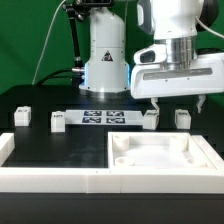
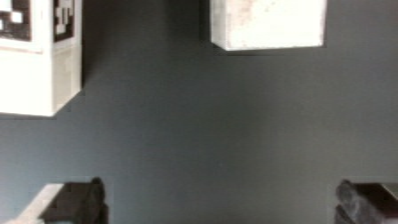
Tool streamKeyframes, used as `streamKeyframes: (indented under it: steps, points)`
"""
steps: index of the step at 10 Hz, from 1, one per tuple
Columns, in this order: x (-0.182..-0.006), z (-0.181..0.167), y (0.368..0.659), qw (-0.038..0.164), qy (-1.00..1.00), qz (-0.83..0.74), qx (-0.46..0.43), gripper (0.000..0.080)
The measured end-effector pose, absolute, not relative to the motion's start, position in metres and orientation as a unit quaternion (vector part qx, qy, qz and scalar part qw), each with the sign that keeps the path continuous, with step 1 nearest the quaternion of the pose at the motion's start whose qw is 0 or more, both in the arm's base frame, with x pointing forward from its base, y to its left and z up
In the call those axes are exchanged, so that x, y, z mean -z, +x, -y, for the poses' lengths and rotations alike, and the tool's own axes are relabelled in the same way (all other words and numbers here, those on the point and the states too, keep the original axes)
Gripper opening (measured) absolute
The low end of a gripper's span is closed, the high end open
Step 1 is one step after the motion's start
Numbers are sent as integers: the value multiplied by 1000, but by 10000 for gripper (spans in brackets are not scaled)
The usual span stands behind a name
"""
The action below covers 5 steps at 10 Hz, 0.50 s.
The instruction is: Assemble one leg
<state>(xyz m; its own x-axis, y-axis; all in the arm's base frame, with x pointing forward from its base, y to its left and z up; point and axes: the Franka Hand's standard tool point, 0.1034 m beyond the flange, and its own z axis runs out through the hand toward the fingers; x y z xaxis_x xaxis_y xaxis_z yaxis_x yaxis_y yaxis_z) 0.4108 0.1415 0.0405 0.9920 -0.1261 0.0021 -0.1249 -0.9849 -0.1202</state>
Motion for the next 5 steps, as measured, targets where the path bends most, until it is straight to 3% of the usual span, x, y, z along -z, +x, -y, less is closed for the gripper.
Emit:
streamKeyframes:
  steps: [2, 5]
  points:
    - [-40, -142, 411, 60, -996, -62, 5, 648]
    - [-36, -144, 395, 61, -990, -56, -115, 648]
